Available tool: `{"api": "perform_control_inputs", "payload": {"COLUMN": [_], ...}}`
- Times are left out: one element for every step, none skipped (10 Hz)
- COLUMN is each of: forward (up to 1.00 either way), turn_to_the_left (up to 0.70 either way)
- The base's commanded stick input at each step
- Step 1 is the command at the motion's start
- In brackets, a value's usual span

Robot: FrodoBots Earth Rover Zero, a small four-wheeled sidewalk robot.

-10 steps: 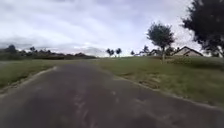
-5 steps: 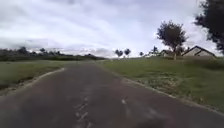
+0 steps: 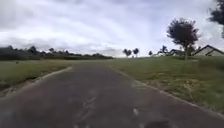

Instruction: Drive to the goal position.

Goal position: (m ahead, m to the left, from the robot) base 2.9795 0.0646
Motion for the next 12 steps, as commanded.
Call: {"api": "perform_control_inputs", "payload": {"forward": [0.70, 0.70, 0.70, 0.70, 0.70, 0.70, 0.70, 0.70, 0.70, 0.70, 0.70, 0.44], "turn_to_the_left": [0.00, 0.00, 0.00, 0.02, 0.12, 0.24, 0.35, 0.35, 0.35, 0.35, 0.35, 0.20]}}
